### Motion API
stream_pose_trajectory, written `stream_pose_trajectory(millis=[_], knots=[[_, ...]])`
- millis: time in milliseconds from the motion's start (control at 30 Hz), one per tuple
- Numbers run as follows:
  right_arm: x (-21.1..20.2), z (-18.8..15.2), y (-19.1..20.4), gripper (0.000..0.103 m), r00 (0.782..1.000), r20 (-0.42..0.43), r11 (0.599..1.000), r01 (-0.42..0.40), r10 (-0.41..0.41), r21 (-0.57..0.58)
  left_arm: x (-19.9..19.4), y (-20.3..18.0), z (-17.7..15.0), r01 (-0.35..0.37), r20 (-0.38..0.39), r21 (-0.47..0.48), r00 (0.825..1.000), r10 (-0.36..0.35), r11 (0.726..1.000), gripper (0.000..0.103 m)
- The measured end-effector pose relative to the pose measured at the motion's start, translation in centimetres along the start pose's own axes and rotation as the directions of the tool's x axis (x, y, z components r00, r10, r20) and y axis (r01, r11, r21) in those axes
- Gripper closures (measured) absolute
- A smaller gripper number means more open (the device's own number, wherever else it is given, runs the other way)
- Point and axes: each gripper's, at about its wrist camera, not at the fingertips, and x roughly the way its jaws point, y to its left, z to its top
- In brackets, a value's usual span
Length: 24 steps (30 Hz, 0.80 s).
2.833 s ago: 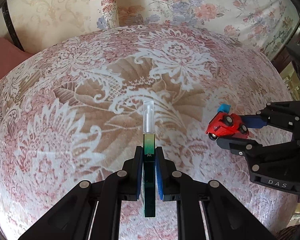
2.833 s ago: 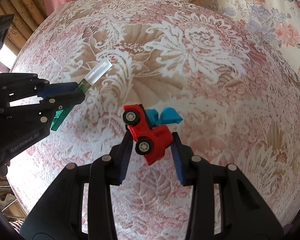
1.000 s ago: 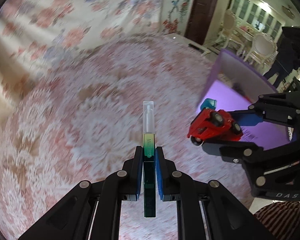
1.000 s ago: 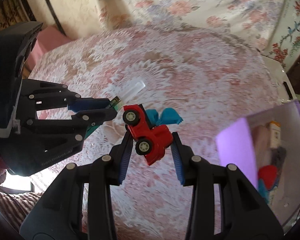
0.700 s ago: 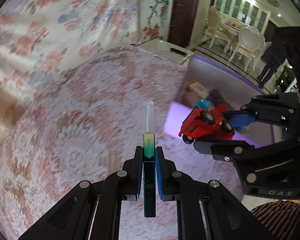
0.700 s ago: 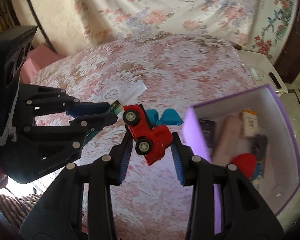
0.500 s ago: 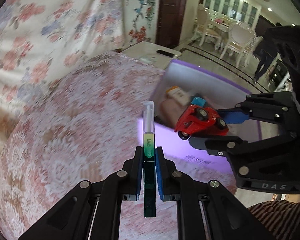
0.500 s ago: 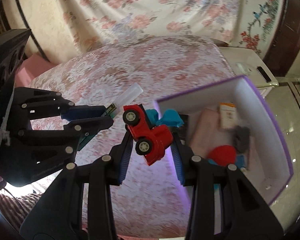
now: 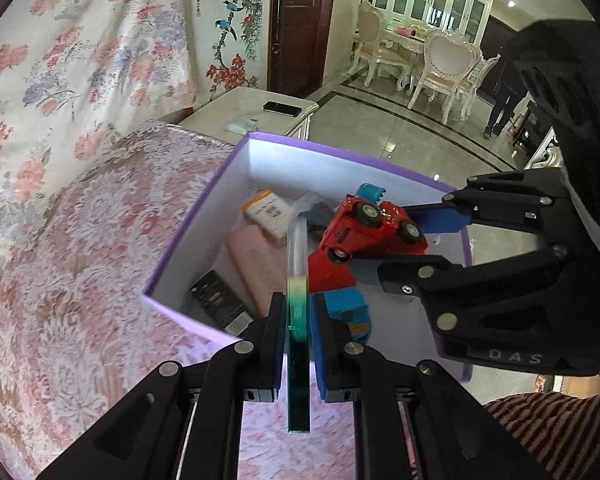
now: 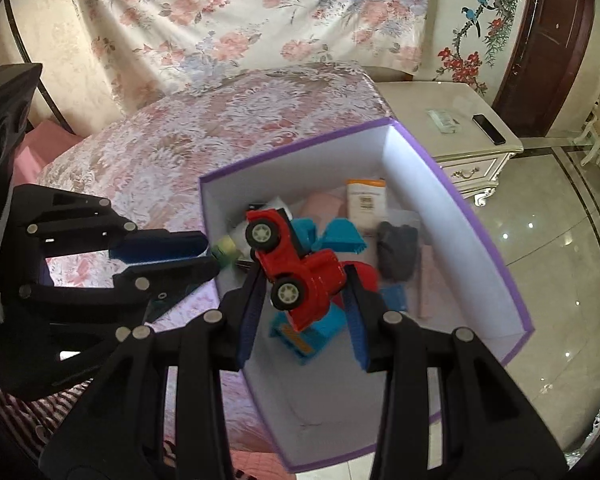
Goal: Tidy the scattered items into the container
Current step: 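Lower the green marker and red car into the box and open both tools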
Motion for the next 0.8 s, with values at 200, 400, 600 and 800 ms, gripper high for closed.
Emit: stream_pose_trajectory(millis=[200, 400, 600, 800], knots=[[0.9, -0.5, -3.3, 0.061, 0.999, -0.047, 1.000, -0.004, 0.003, -0.006, 1.6, -1.0, 0.5, 0.022, -0.016, -0.026, 1.000, -0.023, 0.999, 0.091], [2.5, -1.7, -6.4, 0.061, 0.993, -0.118, 1.000, 0.025, -0.023, 0.016, 3.3, -1.7, 0.0, 0.041, -0.052, -0.052, 0.998, -0.044, 0.998, 0.091], [4.5, -3.3, -9.2, 0.061, 0.978, -0.201, 0.996, 0.071, -0.060, 0.047, 5.4, -2.7, 0.1, 0.062, -0.091, -0.050, 0.994, -0.067, 0.997, 0.091], [5.5, -4.3, -11.4, 0.061, 0.957, -0.269, 0.991, 0.124, -0.107, 0.045, 7.2, -4.2, -0.1, 0.096, -0.138, -0.028, 0.985, -0.099, 0.995, 0.089]])
